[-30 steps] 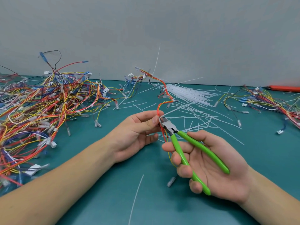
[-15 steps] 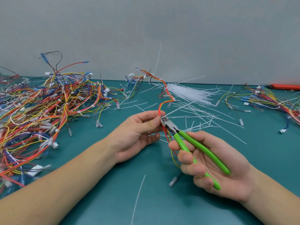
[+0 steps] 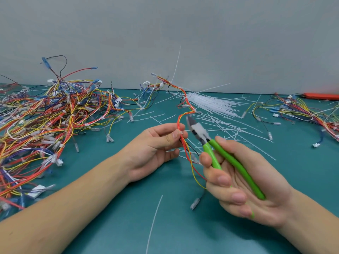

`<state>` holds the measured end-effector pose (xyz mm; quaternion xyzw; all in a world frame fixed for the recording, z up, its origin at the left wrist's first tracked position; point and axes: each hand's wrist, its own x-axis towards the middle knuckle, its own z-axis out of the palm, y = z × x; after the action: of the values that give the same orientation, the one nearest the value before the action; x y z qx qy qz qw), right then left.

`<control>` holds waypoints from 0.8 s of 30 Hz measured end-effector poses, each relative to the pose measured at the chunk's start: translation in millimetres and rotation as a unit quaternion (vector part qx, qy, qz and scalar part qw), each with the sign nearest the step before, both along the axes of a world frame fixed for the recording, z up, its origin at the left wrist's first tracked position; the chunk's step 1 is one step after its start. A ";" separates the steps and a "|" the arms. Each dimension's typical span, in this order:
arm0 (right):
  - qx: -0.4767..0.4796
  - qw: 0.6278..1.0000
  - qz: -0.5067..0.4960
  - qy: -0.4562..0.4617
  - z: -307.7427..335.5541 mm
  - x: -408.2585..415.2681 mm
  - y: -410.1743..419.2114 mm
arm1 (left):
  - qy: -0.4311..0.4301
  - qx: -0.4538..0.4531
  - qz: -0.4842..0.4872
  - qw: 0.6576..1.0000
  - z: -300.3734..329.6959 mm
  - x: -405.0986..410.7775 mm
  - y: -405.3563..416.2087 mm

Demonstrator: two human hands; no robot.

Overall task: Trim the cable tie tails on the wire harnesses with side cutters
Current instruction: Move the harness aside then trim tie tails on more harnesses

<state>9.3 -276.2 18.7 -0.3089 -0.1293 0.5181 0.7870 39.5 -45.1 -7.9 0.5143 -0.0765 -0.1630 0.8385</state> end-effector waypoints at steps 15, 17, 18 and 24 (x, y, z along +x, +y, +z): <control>-0.122 0.949 -0.289 -0.036 -5.6 17.4 -5.0 | 0.013 0.005 -0.025 1.000 3.7 -1.9 1.3; -0.147 0.935 -0.307 -0.099 -8.9 15.3 -2.6 | 0.024 0.014 -0.021 0.999 5.9 -2.7 0.6; -0.154 0.926 -0.317 -0.134 -11.0 14.0 -1.9 | 0.028 0.022 -0.017 0.999 6.7 -3.3 0.2; -0.223 0.865 -0.348 -0.283 -18.5 5.8 7.4 | -0.008 0.081 -0.050 0.995 8.4 -7.9 -3.3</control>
<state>15.1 -268.7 0.3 -0.6345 -0.1114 0.1155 0.7561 31.6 -48.4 0.5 0.5775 -0.0956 -0.2064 0.7841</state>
